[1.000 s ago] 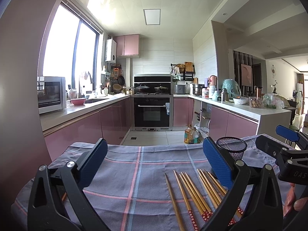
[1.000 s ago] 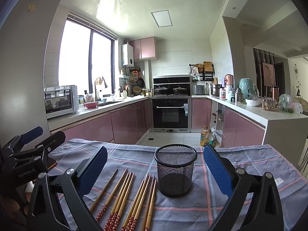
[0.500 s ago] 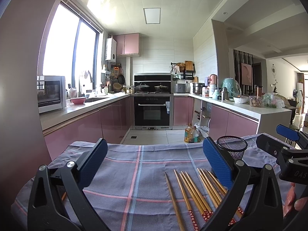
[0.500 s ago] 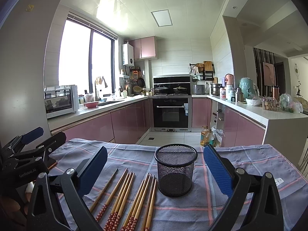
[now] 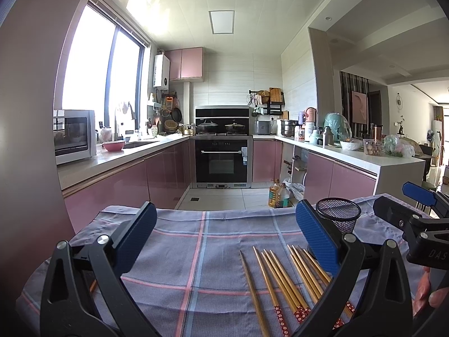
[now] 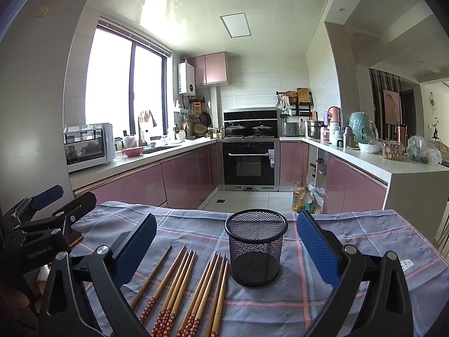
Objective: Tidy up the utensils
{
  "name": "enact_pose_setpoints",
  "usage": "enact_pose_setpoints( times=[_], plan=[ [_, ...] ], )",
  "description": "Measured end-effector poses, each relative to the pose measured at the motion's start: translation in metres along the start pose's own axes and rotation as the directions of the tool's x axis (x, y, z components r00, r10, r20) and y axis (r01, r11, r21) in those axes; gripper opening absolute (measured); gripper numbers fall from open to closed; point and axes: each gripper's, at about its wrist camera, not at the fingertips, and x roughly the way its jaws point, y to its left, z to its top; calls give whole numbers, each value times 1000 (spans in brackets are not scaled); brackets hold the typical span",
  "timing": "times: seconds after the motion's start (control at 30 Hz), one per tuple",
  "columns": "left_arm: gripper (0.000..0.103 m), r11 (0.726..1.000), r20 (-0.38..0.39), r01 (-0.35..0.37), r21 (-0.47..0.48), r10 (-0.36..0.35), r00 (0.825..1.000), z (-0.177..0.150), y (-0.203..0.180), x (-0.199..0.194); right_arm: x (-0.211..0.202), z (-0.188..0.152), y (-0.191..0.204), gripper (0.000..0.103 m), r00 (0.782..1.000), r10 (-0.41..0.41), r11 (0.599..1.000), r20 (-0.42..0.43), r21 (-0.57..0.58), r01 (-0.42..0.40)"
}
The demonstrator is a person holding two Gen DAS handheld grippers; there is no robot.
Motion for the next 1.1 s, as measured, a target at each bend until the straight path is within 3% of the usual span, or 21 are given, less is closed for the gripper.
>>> enact_pose_setpoints(
  times=[0.43, 0.67, 0.77, 0.87, 0.97, 1.1],
  plan=[
    [98, 1000, -18, 2, 6, -2, 1000, -3, -2, 2, 2, 0, -5, 97, 1000, 9, 1000, -20, 3, -9],
    [98, 998, -123, 45, 32, -41, 992, -13, 0, 17, 13, -8, -9, 97, 992, 36, 999, -118, 4, -35],
    [98, 994, -213, 85, 64, -69, 975, -20, -1, 29, 25, -18, -10, 97, 977, 46, 999, -209, -14, -50],
    [98, 989, -308, 117, 89, -85, 948, -31, 0, 46, 41, -32, -11, 94, 945, 69, 997, -318, -4, -74],
    [94, 985, -397, 152, 87, -105, 912, -44, 1, 61, 59, -48, -10, 82, 905, 58, 998, -421, -9, -68],
    [82, 980, -476, 170, 102, -102, 873, -61, -1, 76, 77, -66, -9, 65, 852, 51, 998, -521, -11, -67]
  ],
)
